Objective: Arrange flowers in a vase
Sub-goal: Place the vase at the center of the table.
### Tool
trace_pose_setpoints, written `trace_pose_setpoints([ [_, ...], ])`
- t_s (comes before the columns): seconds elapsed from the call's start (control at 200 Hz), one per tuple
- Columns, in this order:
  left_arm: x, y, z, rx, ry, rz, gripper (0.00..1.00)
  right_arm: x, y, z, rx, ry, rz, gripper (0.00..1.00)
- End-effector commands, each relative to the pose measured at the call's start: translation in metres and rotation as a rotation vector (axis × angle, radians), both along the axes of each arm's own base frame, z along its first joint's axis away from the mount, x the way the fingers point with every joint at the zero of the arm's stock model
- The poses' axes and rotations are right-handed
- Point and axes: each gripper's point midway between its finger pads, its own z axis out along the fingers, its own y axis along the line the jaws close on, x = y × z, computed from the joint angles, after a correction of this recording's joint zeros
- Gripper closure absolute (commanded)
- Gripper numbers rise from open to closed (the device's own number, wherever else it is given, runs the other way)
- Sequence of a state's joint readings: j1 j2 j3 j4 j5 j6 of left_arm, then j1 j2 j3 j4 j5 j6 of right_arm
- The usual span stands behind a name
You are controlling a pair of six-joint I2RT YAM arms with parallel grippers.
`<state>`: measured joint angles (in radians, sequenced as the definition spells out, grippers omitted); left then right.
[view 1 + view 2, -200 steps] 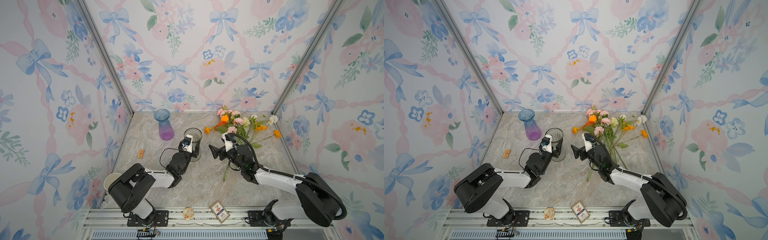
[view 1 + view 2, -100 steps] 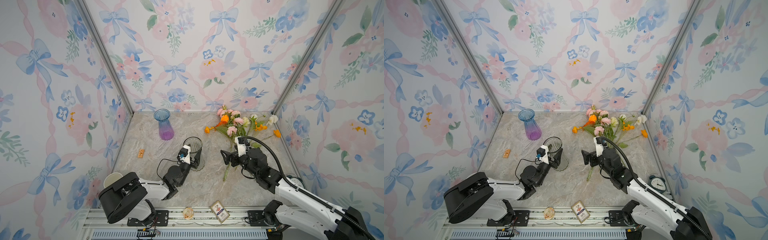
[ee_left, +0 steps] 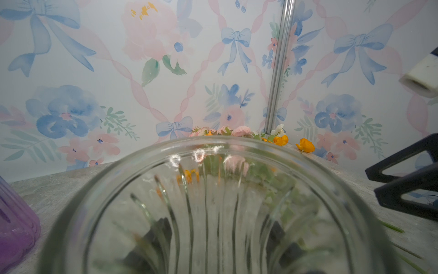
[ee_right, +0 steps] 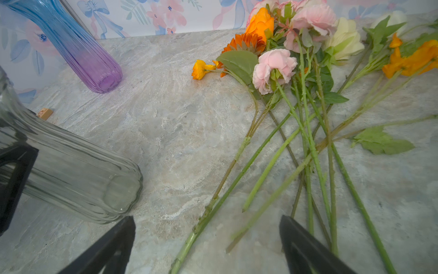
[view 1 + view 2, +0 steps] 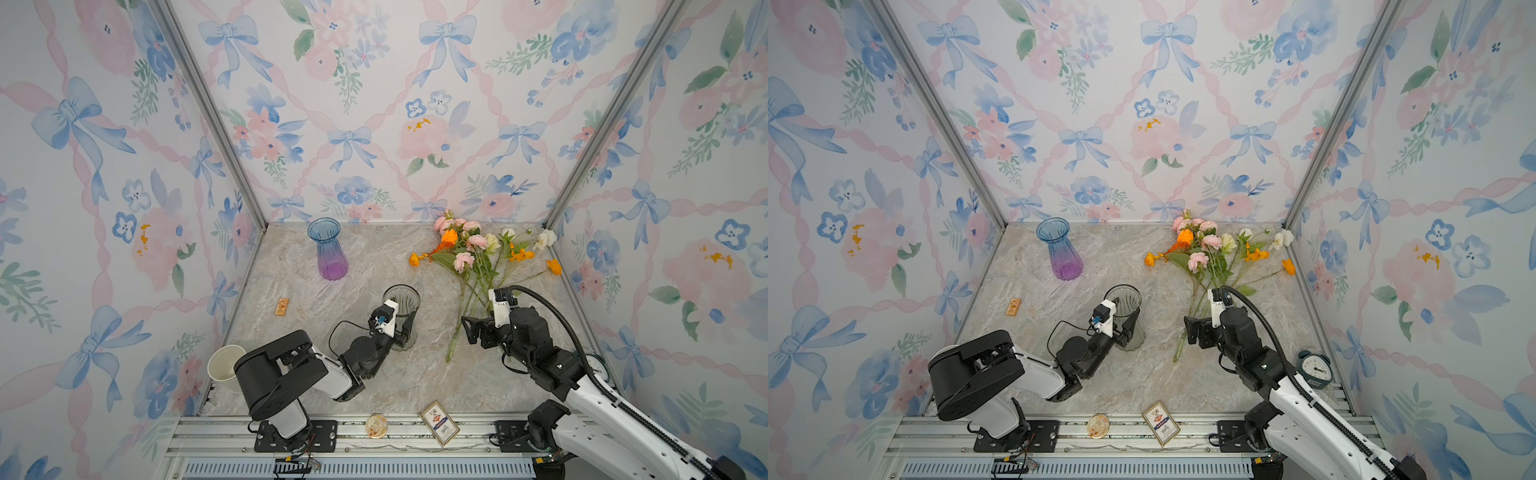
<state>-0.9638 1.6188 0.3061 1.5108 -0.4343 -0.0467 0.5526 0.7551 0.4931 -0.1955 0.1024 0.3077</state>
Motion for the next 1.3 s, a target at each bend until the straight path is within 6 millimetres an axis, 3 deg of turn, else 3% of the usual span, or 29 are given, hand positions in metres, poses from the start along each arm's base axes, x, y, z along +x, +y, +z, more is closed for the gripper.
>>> trace_pose_setpoints([
  [0.0, -0.01, 0.006, 0.061, -0.202, -0.162, -0.016, 0.7, -0.008, -0.002, -0.013, -0.001, 0.051, 0.006, 0.03],
  [0.135, -0.019, 0.001, 0.054, -0.159, -0.167, -0.065, 0.41, -0.009, -0.002, -0.015, 0.002, 0.058, 0.008, 0.03],
  [0.345, -0.026, 0.0, 0.046, -0.126, -0.164, -0.098, 0.17, -0.007, -0.002, -0.015, 0.007, 0.057, 0.005, 0.03],
  [0.395, -0.027, 0.0, 0.045, -0.121, -0.163, -0.102, 0.02, -0.007, -0.001, -0.015, 0.009, 0.058, 0.008, 0.03],
  [0.635, -0.033, 0.006, 0.026, -0.085, -0.112, -0.114, 0.02, -0.003, 0.002, -0.019, 0.026, 0.081, 0.007, 0.03],
  [0.865, -0.051, 0.023, 0.006, -0.069, -0.041, -0.147, 0.02, 0.005, 0.004, -0.019, 0.028, 0.099, 0.002, 0.03],
  [1.16, -0.056, 0.042, -0.025, 0.022, 0.195, -0.077, 0.02, 0.026, 0.008, -0.021, 0.065, 0.149, -0.003, 0.03],
  [1.295, -0.057, 0.058, -0.025, -0.016, 0.321, -0.018, 0.02, 0.034, 0.011, -0.022, 0.061, 0.16, -0.002, 0.03],
])
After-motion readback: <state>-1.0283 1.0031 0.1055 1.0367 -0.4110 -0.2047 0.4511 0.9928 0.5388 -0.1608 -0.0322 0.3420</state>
